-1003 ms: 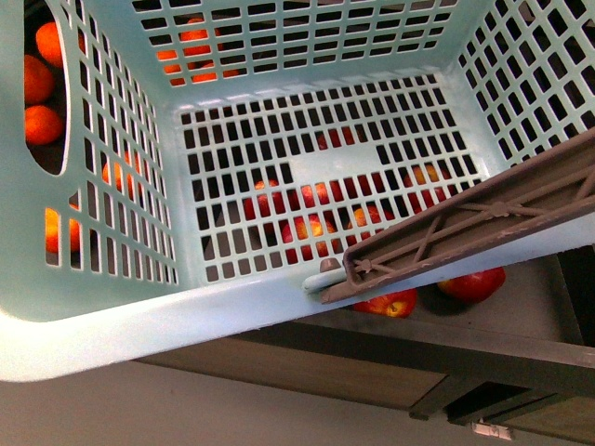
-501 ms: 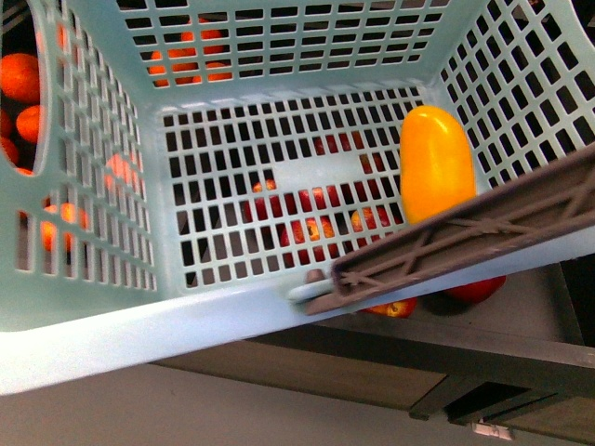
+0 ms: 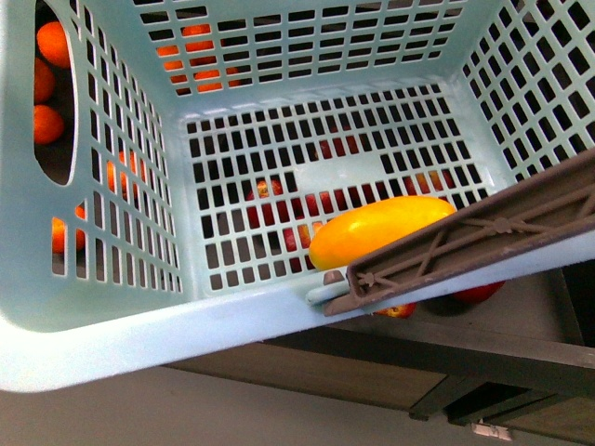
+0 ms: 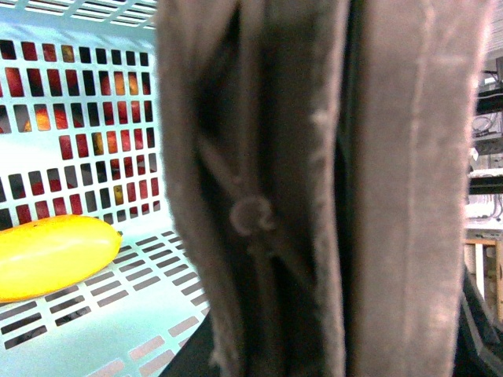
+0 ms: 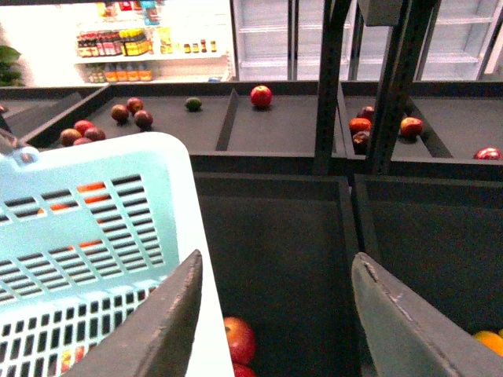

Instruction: Pick mango and avocado into basket

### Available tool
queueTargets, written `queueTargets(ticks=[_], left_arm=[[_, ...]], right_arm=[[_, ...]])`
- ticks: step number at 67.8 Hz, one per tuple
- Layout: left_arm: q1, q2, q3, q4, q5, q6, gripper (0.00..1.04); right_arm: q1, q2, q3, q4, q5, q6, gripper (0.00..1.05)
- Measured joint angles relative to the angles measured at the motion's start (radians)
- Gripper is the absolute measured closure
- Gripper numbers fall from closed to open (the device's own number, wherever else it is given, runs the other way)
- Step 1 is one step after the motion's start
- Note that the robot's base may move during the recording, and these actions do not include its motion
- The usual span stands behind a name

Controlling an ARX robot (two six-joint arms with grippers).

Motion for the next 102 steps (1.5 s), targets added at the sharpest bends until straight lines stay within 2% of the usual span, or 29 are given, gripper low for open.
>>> queueTargets(ticks=[10,14,40,45,49,79,102], left_arm=[[0.0,0.0,0.0,0.0,0.009,-0.001,0.92],[0.0,0.0,0.0,0.0,0.009,-0.001,0.92],[0.0,0.0,0.0,0.0,0.005,0.0,0.92],[0.0,0.0,0.0,0.0,0.008,-0.001,0.92],[0.0,0.0,0.0,0.0,0.008,-0.001,0.92],[-0.011,0.0,0.0,0.0,0.029,-0.009,0.92],[-0.005,0.001,0.001,-0.001,0.005,-0.005,0.92]], right_arm=[[0.0,-0.077,-0.093,0.01,0.0,-0.011,1.01],[0.0,-0.118,-0.129,0.01,0.0,-0.014,1.03],[0.0,-0.138,-0.148,0.01,0.0,-0.017,0.37],[0.0,-0.138,-0.148,0.01,0.0,-0.017,0.18],[0.0,-0.138,-0.148,0.01,0.0,-0.017,0.08],[-0.001,-0.14,-0.148,0.01,0.003,-0.017,0.09],[-0.001,-0.14,-0.151,0.01,0.001,-0.017,0.09]])
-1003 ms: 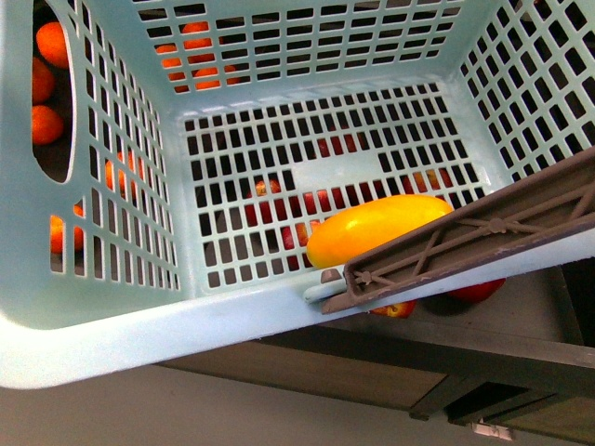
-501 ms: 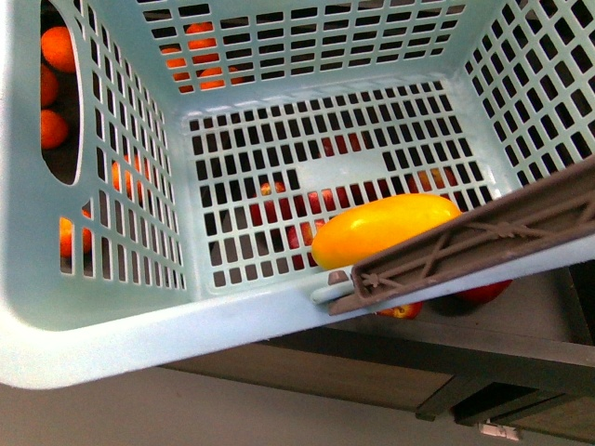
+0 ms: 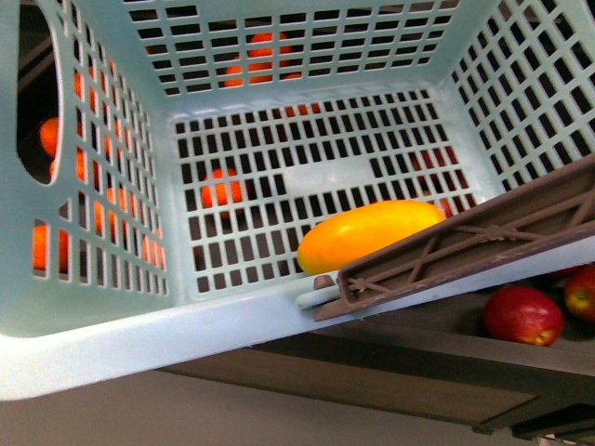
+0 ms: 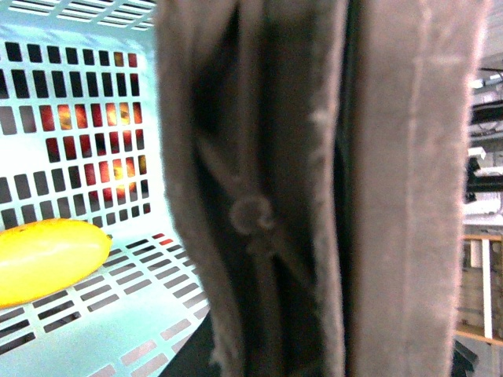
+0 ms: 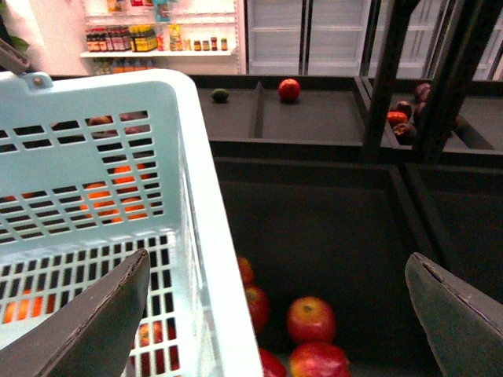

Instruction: Pick mango and avocado into basket

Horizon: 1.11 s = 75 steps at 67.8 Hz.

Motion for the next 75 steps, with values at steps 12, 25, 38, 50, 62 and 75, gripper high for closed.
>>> queueTargets(ticks=[12,25,38,50,62,75], left_arm=[[0.005,0.0,0.0,0.0,-0.007,0.006,0.92],[0.004,0.0,0.0,0.0,0.009,0.004,0.92],[0.003,0.0,0.0,0.0,0.007,0.003,0.92],[0.005,0.0,0.0,0.0,-0.003,0.008,0.92],[0.005,0.0,0.0,0.0,0.005,0.005,0.92],[0.005,0.0,0.0,0.0,0.005,0.004,0.92]], right_arm=[[0.0,-0.002,-0.002,0.0,0.0,0.0,0.09],[0.0,-0.002,-0.003,0.0,0.001,0.0,0.09],[0.0,-0.002,-0.004,-0.001,0.0,0.0,0.09],[0.0,-0.002,-0.005,-0.001,0.0,0.0,0.09],[0.0,-0.002,-0.006,0.0,-0.001,0.0,0.09],[0.0,-0.002,-0.006,-0.001,0.0,0.0,0.09]])
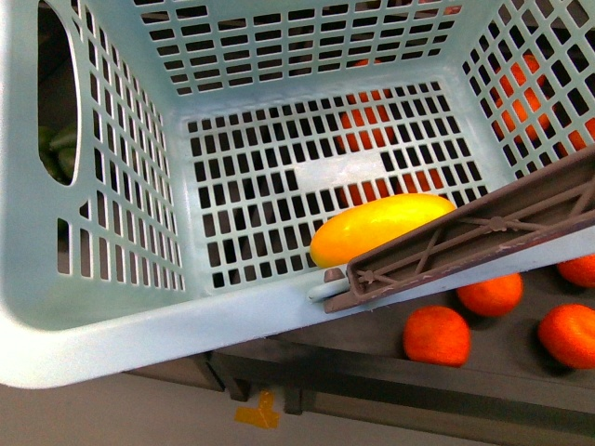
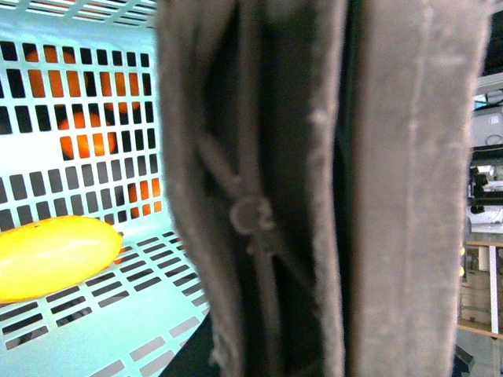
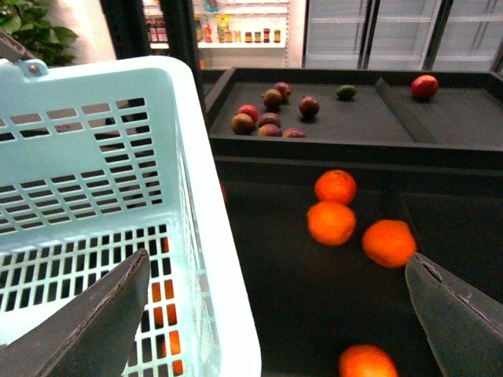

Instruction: Pick mango and avocado into basket

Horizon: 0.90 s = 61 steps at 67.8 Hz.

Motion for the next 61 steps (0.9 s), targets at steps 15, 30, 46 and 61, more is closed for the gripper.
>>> queueTargets(ticks=[15,30,46,61], left_arm=[[0.0,0.0,0.0,0.0,-0.005,0.002,0.92],[0.0,0.0,0.0,0.0,-0.002,0.001,0.92],[0.0,0.0,0.0,0.0,-0.001,0.002,0.92],[0.0,0.0,0.0,0.0,-0.003,0.001,0.92]], right_arm=[[0.0,0.0,0.0,0.0,0.0,0.0,0.09],[0.0,0.0,0.0,0.0,0.0,0.0,0.09],[0.0,0.0,0.0,0.0,0.0,0.0,0.09],[0.0,0.001,0.0,0.0,-0.001,0.0,0.09]])
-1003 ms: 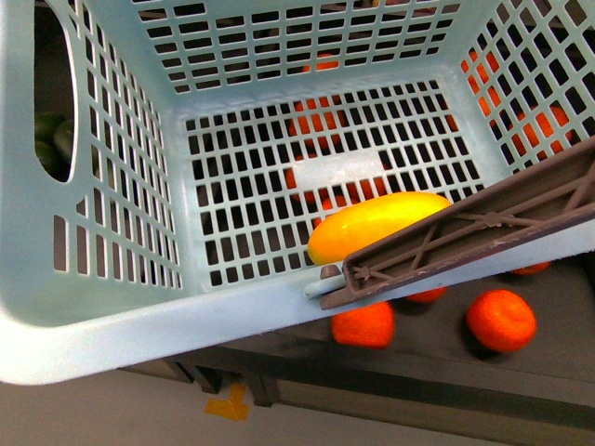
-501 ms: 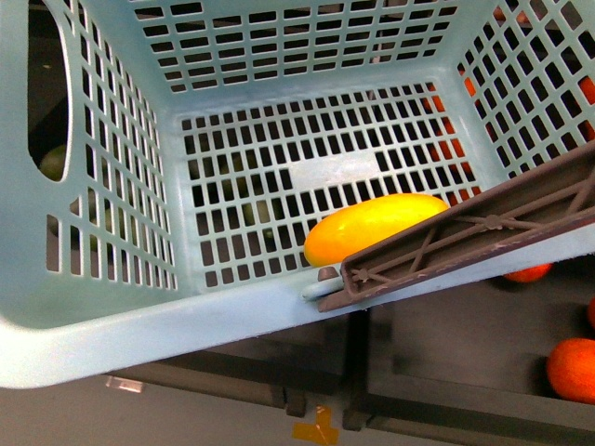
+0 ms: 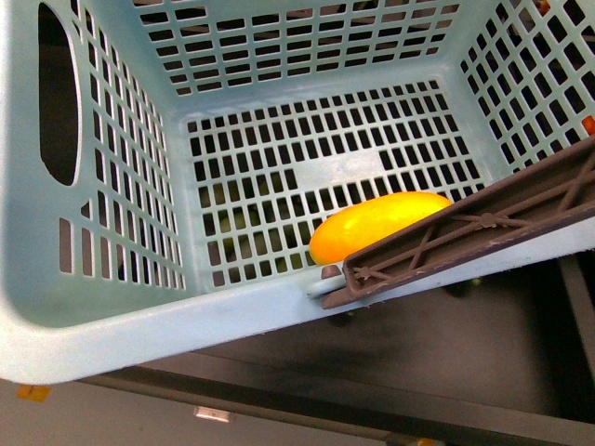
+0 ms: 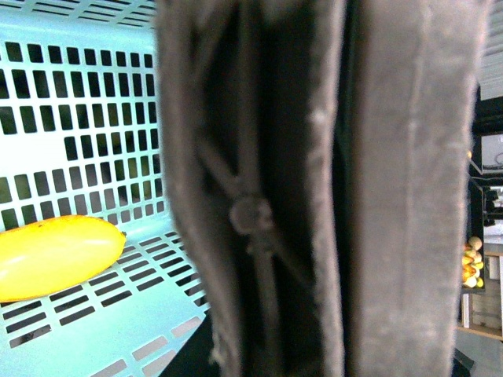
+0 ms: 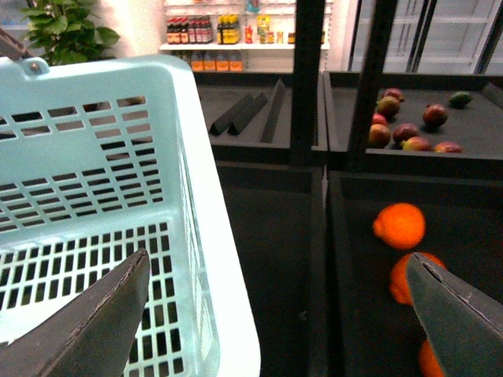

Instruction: Pick mango and avocado into basket

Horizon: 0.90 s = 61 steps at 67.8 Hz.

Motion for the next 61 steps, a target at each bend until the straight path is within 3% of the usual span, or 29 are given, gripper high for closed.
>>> queueTargets(ticks=[45,51,53,57,61], left_arm=[[0.015,-0.002,0.0,0.0,-0.026,0.009,0.92],[0.014,-0.001,0.0,0.0,-0.025,0.017,0.92],[0.014,-0.001,0.0,0.0,-0.019,0.014,0.92],[0.007,-0.001,0.0,0.0,-0.01,0.008,0.92],[0.006,-0.001,0.0,0.0,-0.002,0.006,0.92]], right_arm=[[0.001,0.001,0.001,-0.003,0.005,0.004,0.09],[0.036,0.066,0.157,-0.411,0.247,0.153,0.09],[0.029,0.083,0.193,-0.497,0.282,0.188,0.09],[-0.008,0.114,0.256,-0.684,0.284,0.242,0.09],[-0.068,0.135,0.272,-0.747,0.217,0.245,0.09]])
